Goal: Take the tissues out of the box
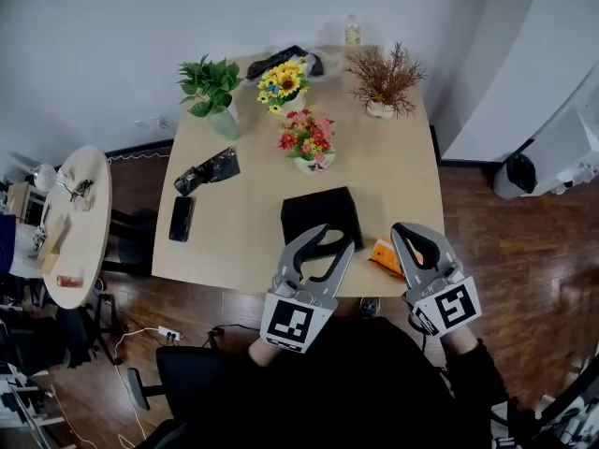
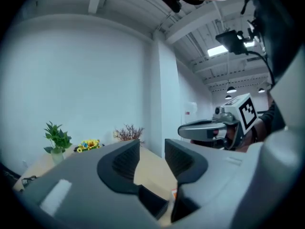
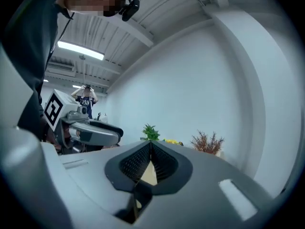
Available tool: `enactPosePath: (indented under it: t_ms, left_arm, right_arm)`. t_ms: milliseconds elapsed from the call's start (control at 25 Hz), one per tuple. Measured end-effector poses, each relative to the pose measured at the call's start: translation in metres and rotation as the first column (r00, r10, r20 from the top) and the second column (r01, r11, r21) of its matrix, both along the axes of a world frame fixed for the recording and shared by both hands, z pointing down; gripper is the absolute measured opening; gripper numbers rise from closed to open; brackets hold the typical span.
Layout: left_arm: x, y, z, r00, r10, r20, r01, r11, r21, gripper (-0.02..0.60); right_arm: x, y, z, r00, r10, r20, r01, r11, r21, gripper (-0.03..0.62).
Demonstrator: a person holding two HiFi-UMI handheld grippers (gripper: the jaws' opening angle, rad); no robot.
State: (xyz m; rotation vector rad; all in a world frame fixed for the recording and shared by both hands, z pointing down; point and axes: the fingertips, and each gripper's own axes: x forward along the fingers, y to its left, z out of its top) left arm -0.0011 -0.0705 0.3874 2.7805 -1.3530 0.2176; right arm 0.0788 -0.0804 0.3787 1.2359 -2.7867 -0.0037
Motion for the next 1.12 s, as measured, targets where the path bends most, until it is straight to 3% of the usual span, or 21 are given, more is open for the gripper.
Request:
enactPosePath:
  t_ms: [80, 160, 320, 560, 1120]
  left_arm:
    - [-0.005, 0.003, -0.012, 1.000, -0.012, -0.011, 0.013, 0.999, 0.033, 0.138]
    - [-0.011, 0.006, -0.005, 1.000, -0.023, -0.004, 0.023, 1.000, 0.003, 0.132]
    - [-0.034, 0.010, 0.021, 0.996, -0.092, -0.013, 0.090, 0.991, -0.095, 0.132]
    - [-0.066, 0.013, 0.040, 0.982, -0.186, -0.013, 0.182, 0.970, -0.159, 0.132]
    - [-0.071, 0.011, 0.047, 0.984, -0.175, -0.008, 0.171, 0.968, -0.182, 0.132]
  right_arm:
    - [-0.018, -0.003, -0.020, 0.999, -0.031, 0.035, 0.029, 0.998, 0.047, 0.000]
    - [-0.034, -0.005, -0.025, 0.998, -0.056, 0.036, 0.053, 0.996, 0.075, 0.000]
    - [-0.053, -0.012, 0.002, 0.998, -0.042, -0.047, 0.043, 0.999, 0.028, 0.000]
    - [-0.063, -0.013, 0.014, 0.998, -0.062, -0.014, 0.062, 0.998, -0.004, 0.000]
    - [-0.069, -0.017, 0.018, 0.998, -0.058, -0.016, 0.058, 0.998, -0.008, 0.000]
